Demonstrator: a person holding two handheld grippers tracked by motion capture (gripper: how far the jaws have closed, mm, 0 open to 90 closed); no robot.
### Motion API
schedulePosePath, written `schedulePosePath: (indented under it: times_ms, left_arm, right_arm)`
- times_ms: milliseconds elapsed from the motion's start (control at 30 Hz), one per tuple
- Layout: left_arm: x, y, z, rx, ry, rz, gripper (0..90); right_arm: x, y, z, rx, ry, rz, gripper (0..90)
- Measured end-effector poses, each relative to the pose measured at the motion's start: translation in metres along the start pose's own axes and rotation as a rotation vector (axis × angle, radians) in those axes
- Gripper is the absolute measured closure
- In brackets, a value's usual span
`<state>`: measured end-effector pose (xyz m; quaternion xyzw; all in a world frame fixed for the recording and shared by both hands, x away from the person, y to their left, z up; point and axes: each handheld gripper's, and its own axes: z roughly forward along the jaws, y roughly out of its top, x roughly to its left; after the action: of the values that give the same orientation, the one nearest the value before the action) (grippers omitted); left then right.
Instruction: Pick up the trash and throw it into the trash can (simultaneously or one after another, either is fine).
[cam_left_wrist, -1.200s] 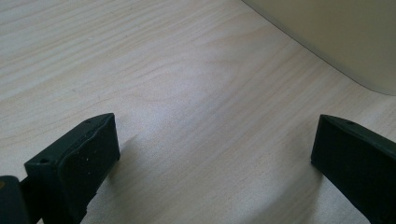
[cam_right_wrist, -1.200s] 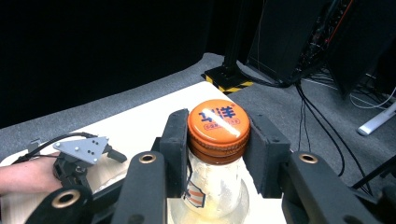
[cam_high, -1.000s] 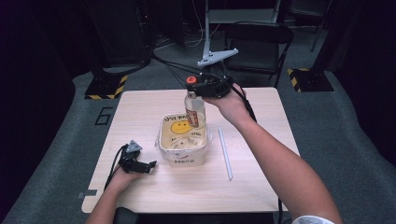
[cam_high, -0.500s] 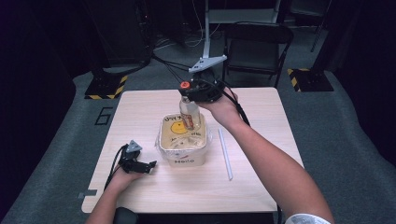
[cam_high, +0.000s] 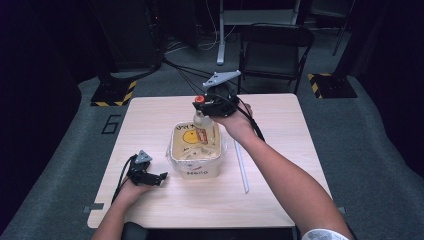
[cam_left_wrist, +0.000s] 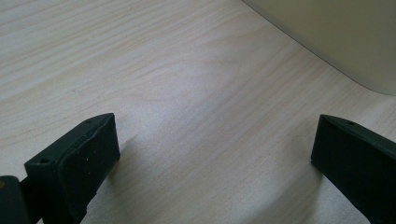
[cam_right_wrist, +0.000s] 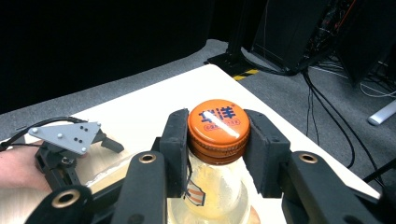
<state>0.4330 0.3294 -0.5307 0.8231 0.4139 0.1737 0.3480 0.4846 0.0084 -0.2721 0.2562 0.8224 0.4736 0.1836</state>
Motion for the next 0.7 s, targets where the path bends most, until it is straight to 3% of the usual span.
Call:
schedulePosePath:
  times_ms: [700]
  left_arm:
    - [0.000,0.000,0.000,0.000,0.000,0.000,0.9]
  right_arm:
    - [0.000,-0.025,0.018,0.010,-0.022,0.021,62.0]
